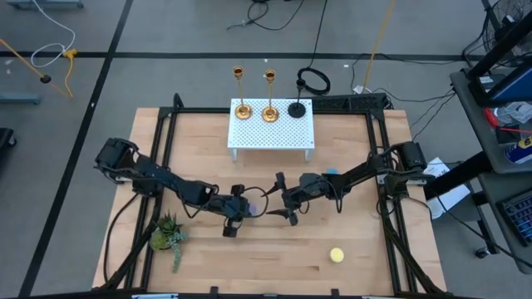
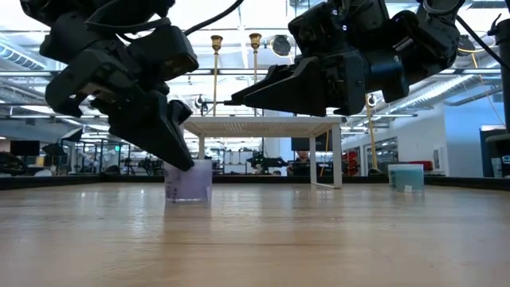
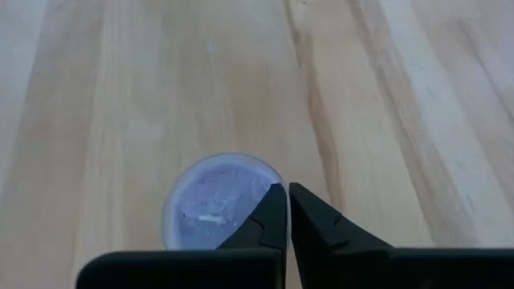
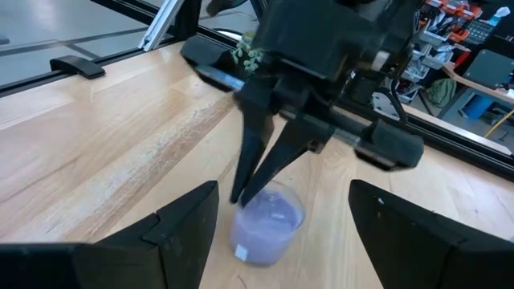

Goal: Pick & Place candle stick holders
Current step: Put the purple scented candle on the shelf

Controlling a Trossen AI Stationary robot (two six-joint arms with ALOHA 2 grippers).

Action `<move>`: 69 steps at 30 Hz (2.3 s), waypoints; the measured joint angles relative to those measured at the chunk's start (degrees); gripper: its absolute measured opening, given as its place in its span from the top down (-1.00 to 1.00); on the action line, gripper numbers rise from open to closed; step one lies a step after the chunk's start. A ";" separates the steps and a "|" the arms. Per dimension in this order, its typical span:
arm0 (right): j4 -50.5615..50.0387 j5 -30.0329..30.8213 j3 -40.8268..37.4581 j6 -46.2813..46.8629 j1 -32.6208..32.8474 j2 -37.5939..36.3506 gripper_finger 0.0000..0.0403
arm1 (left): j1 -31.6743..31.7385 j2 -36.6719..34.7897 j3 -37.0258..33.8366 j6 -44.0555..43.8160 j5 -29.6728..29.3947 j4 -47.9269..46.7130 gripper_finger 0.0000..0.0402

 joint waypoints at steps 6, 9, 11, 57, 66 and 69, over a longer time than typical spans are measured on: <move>-0.11 0.04 0.00 0.36 0.02 0.00 -0.38 | 1.27 -7.17 -0.06 -3.59 -1.80 -3.86 0.98; -0.23 0.05 -0.02 1.57 0.02 0.00 -0.38 | 2.89 -12.73 -0.04 -5.68 -3.98 -8.09 0.98; -0.76 0.08 -0.02 1.72 0.02 -0.03 -0.38 | 4.35 -16.68 -0.02 -5.08 -5.61 -9.47 0.98; -0.81 0.20 -0.07 7.53 0.21 0.00 -0.38 | 40.48 -22.59 0.05 17.48 2.82 -2.60 0.87; -0.81 0.20 -0.07 10.49 0.19 0.00 -0.38 | 40.48 -22.59 0.05 18.43 2.81 -1.36 0.76; -0.87 0.20 -0.07 10.51 0.19 0.00 -0.38 | 40.48 -22.59 0.02 18.38 2.80 -1.37 0.60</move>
